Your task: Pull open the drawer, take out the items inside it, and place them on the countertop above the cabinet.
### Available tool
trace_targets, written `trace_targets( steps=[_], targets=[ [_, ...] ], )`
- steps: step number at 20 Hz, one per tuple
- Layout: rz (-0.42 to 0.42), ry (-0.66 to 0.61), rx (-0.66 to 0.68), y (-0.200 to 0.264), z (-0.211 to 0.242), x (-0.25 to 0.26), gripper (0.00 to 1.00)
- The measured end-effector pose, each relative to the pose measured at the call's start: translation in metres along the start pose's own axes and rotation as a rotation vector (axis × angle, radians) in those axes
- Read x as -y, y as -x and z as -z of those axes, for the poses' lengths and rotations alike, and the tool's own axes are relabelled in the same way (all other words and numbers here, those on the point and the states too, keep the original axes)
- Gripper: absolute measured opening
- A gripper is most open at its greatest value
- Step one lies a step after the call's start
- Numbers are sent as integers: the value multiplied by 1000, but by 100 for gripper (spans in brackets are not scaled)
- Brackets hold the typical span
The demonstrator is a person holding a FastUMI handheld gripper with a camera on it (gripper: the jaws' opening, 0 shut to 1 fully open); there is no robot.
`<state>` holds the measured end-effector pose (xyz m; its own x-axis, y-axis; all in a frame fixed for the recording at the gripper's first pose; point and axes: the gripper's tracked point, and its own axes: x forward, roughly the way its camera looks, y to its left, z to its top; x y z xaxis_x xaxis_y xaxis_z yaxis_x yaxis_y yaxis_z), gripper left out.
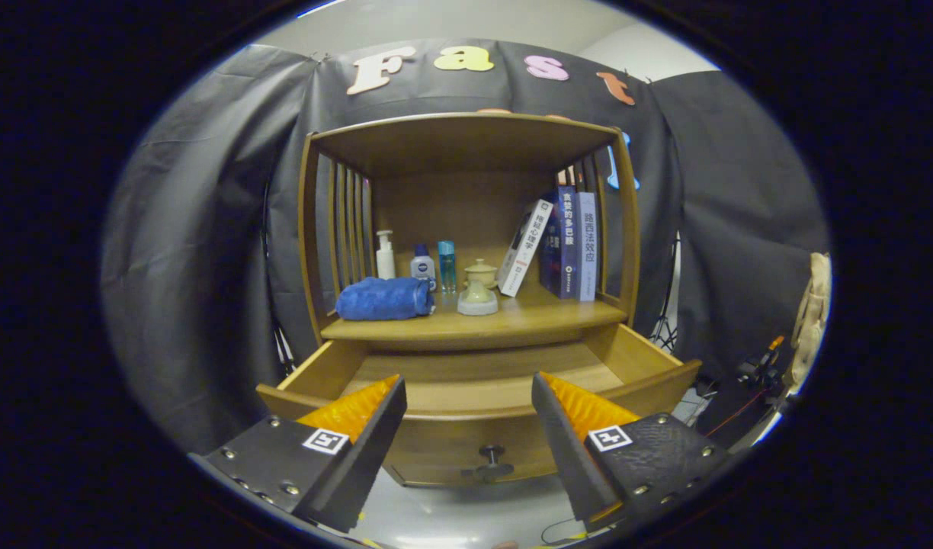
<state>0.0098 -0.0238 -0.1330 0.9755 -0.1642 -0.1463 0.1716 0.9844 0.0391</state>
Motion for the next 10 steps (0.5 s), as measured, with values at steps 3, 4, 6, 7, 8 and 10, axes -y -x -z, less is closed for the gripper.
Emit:
trace_targets(
  steps=[3,4,6,7,8,10],
  targets=[
    [0,-14,25,6,20,1,99],
    [-3,-5,33,5,26,1,99],
    [0,40,32,1,41,3,99],
    [2,48,22,-2,51,4,99],
    [2,44,8,-4,61,4,99],
    [4,33,-10,-10,74,7,99]
  ],
)
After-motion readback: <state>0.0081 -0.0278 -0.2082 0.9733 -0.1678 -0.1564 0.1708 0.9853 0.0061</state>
